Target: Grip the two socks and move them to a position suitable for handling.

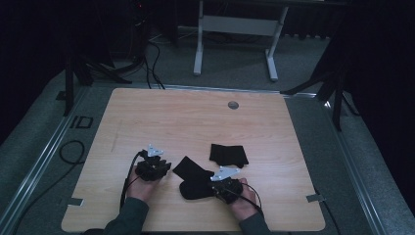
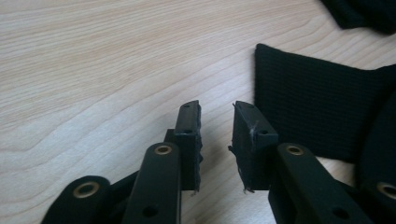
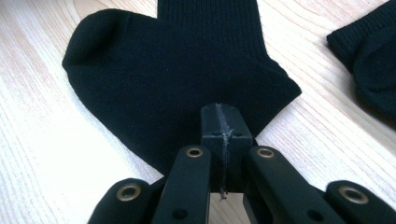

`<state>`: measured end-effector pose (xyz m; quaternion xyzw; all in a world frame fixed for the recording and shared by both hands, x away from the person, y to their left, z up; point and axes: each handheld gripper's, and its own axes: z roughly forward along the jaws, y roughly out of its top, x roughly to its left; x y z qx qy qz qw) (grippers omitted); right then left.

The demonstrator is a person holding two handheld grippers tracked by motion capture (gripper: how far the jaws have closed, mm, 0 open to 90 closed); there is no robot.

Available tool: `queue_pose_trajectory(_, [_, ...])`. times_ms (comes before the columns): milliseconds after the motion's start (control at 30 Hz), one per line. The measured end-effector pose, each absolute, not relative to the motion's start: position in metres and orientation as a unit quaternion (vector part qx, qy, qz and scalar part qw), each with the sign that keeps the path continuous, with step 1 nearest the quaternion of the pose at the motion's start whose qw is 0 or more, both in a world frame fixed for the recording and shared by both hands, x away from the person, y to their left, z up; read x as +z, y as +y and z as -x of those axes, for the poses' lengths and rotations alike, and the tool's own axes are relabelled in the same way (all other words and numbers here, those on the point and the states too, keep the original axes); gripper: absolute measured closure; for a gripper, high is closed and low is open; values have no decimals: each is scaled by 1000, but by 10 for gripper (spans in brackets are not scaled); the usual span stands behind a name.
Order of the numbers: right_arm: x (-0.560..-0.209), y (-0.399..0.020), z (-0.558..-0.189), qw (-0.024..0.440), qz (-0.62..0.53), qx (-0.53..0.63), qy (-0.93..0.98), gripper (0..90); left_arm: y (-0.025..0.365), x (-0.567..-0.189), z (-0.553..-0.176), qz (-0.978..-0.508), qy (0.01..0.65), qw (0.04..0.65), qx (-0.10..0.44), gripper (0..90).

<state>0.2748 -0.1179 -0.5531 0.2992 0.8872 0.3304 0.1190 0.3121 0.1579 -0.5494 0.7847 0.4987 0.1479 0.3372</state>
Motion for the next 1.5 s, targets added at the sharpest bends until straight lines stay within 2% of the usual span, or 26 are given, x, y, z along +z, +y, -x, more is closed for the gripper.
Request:
queue_pose_trajectory(167, [-553,-119,-276,114,-300,331,887,899,149,-548,-310,-794,476,343,156,795])
queue_pose_trajectory(233, [-553,-119,-276,113,-300,332,887,899,144,-549,-310,-796,466,363,131,837])
queue_pose_trajectory(367, [-553,-119,-276,113,-299,331,888,899,134,-552,-312,-802,452,372,120,880])
queue_pose_trajectory(867, [-552,-129,-283,113,-319,325,883,899,118,-557,-309,-827,420,356,112,900])
queue_pose_trajectory(1233, [-545,-139,-285,183,-361,292,867,899,109,-557,-305,-843,393,351,107,900])
queue_pose_trajectory(1367, [-530,-129,-274,169,-337,329,866,897,110,-557,-305,-843,394,352,105,900])
queue_pose_trajectory(1500, [-522,-112,-262,155,-304,345,875,847,109,-557,-305,-842,395,352,106,900])
